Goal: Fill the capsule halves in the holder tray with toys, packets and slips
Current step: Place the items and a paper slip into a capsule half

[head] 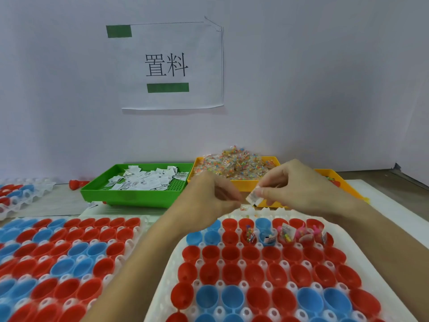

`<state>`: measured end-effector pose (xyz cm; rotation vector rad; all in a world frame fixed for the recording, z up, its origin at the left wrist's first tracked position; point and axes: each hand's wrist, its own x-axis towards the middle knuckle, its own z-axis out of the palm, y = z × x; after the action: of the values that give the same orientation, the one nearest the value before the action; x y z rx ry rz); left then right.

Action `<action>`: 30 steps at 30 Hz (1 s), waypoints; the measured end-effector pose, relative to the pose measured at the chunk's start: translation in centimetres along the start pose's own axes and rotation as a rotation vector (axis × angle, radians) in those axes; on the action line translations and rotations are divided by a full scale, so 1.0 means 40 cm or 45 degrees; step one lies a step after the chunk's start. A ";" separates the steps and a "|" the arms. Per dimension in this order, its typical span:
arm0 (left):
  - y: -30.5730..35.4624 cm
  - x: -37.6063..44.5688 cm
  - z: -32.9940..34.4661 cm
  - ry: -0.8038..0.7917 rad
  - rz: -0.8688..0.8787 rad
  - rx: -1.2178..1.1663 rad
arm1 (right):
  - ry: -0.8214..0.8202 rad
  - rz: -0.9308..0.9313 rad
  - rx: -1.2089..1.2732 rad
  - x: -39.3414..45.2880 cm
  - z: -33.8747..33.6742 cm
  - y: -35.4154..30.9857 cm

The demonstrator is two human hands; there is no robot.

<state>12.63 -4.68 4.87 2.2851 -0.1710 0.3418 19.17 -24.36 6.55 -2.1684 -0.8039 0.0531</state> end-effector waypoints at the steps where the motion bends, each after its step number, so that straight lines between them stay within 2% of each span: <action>1: -0.007 -0.003 0.002 -0.072 -0.026 0.104 | -0.061 -0.041 -0.059 -0.002 0.001 -0.001; 5: -0.017 -0.010 0.026 -0.239 -0.097 0.262 | -0.204 -0.080 -0.213 -0.002 0.035 -0.002; 12: -0.030 -0.010 0.046 -0.250 -0.142 0.263 | -0.214 -0.091 -0.380 -0.006 0.071 0.002; 22: -0.042 -0.004 0.040 -0.295 -0.122 0.212 | -0.332 -0.160 -0.362 -0.010 0.081 -0.005; 30: -0.044 0.000 0.026 -0.326 -0.108 0.214 | -0.348 -0.212 -0.315 -0.013 0.076 -0.015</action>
<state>13.23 -4.29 2.97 2.4894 -0.1797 0.0184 17.53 -22.31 4.82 -2.3473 -1.1996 0.1762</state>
